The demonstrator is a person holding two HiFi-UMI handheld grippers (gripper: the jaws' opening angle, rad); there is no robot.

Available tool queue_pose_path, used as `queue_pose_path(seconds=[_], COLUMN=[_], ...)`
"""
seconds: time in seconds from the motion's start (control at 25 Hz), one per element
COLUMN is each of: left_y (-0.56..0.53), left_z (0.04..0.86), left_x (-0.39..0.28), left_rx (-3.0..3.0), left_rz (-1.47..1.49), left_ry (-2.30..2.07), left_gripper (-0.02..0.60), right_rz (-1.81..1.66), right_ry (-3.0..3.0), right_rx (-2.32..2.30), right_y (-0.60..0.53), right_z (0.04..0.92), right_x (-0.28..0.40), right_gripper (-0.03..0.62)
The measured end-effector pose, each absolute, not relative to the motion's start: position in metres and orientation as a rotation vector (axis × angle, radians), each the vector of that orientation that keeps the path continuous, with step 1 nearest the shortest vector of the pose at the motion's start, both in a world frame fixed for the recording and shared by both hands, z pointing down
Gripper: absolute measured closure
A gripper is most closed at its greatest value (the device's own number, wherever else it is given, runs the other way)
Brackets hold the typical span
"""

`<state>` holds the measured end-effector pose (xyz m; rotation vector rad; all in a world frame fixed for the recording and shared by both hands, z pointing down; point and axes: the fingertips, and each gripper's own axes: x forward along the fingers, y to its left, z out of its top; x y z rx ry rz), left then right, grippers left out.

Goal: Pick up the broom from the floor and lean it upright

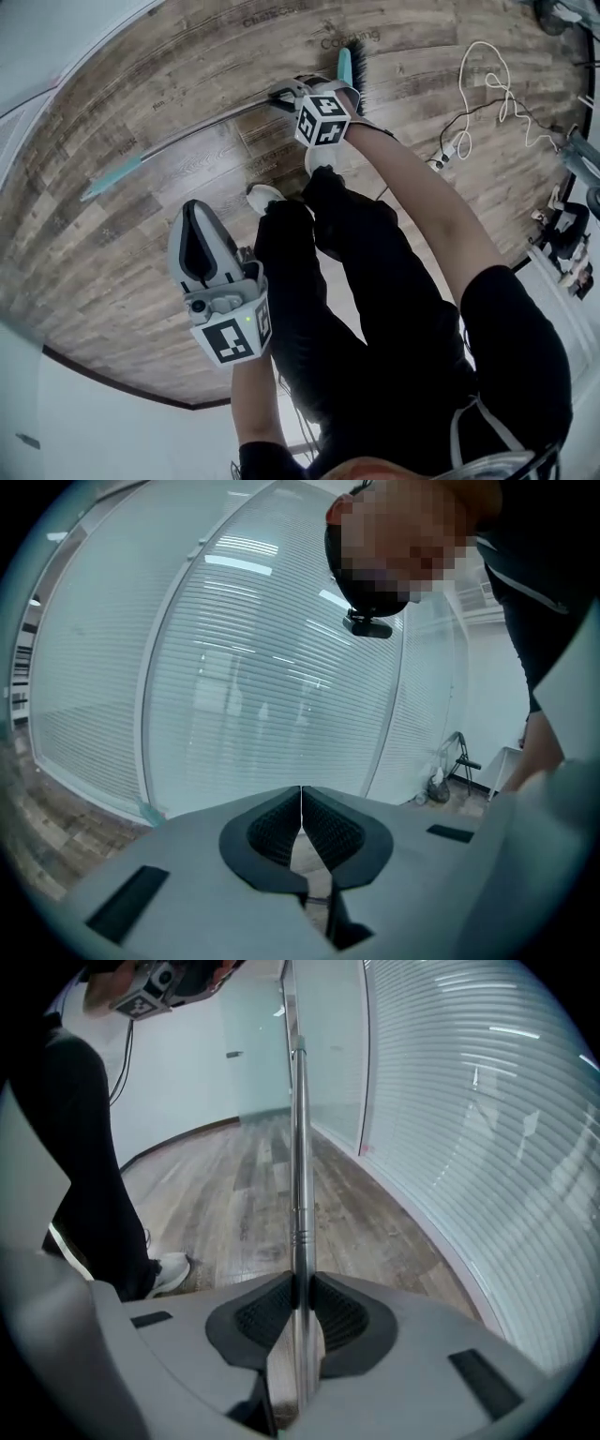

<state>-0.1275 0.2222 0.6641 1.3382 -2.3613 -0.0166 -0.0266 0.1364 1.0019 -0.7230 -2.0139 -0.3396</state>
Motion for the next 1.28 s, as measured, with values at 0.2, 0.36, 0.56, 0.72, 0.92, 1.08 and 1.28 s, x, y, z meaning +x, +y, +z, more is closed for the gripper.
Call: queue_pose_path(seconds=[0.2,0.36,0.56,0.72,0.92,1.08,1.28], left_y=[0.199,0.199,0.226,0.236,0.248,0.241,0.203], left_z=[0.597,0.526,0.445,0.384,0.322,0.286,0.269], left_x=[-0.116,-0.104,-0.071,-0.056,-0.047,-0.037,-0.032], left_rx=[1.442,1.519,1.537,1.557,1.62,1.748,1.944], left_rz=[0.056,0.139,0.204,0.198,0.14,0.091,0.167], left_ry=[-2.286,-2.27,-2.181,-2.181,-2.203,-2.186,-2.087], left_gripper=[0.561,0.561,0.561,0.561,0.561,0.561,0.561], right_rz=[-0.276,-0.159,-0.015,0.026,0.109,0.215,0.24], right_ry=[-2.084,-2.129,-2.199,-2.252,-2.351,-2.443,-2.509], right_rx=[-0.61,-0.511,-0.41,-0.281,-0.039,0.238,0.437], right_y=[0.117,0.112,0.122,0.116,0.101,0.069,0.019], right_z=[0.906,0.819,0.694,0.609,0.528,0.476,0.447], right_x=[-0.03,-0.023,-0.01,0.0,0.012,0.029,0.027], right_gripper=[0.517,0.516,0.516,0.516,0.516,0.516,0.516])
